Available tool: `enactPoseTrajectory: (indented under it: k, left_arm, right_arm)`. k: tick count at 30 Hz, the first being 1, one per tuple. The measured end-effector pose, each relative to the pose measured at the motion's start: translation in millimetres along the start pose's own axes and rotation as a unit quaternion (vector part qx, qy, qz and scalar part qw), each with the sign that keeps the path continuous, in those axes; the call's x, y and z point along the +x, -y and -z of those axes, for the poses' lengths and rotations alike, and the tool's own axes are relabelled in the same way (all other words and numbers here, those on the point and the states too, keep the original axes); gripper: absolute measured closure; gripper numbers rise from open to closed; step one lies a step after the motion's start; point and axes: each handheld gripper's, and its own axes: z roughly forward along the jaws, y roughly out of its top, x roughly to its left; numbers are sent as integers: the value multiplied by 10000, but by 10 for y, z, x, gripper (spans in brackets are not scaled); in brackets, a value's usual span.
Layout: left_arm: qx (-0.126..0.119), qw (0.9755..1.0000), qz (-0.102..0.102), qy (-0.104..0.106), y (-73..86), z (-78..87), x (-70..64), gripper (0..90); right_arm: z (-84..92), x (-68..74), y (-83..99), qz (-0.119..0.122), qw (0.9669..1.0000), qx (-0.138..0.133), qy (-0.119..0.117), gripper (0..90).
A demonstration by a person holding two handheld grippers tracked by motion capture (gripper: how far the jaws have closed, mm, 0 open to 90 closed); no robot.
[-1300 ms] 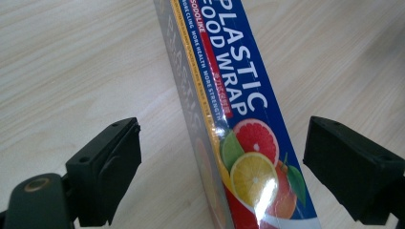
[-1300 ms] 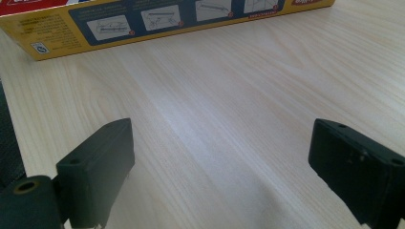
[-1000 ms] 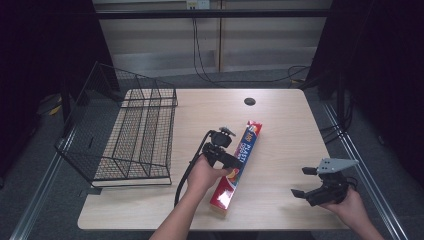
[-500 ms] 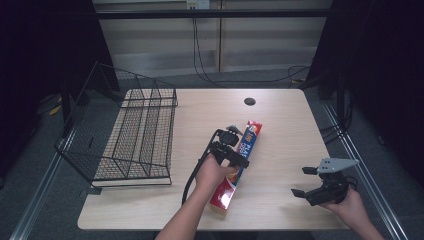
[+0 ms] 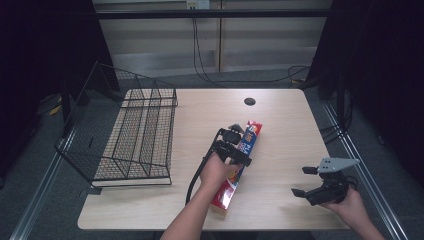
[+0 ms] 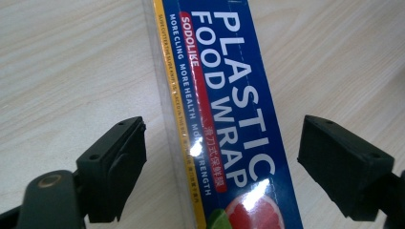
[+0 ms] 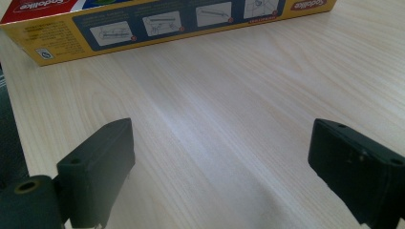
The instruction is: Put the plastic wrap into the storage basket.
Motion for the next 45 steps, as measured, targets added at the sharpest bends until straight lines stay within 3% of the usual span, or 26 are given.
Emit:
enactPoseTrajectory:
  k: [15,23,30,31,33,34,36,40,45]
  left_arm:
    - [114,9999,29,-32,30,-115,-4,217]
    - [-28,10000,69,25,60,-165,-14,288]
    - [55,9998,28,-165,41,-158,-49,337]
    - [35,9996,29,-269,34,-151,-73,348]
    - [76,9994,-18,-345,28,-125,-75,369]
    - [196,9989,-208,-385,24,-78,-57,385]
    - [241,9981,-380,-420,32,-55,-60,425]
    - [337,9986,-328,-241,47,-2,2,433]
    - [403,9976,-457,-337,31,112,22,433]
  right_arm:
    - [8,-5,-5,-17,10000,-52,7,87]
    - [9,-7,-5,-42,10000,-62,16,87]
    - [7,-13,-7,-38,10000,-72,15,87]
    - [9,-8,-7,-28,10000,-72,13,87]
    - [7,-6,-8,-9,10000,-70,15,87]
    - [7,-6,-8,-11,10000,-73,22,87]
    - [8,-9,-10,-34,10000,-85,16,87]
    - [6,-16,-13,-31,10000,-87,10,87]
    - [13,-17,-13,-45,9999,-130,-6,87]
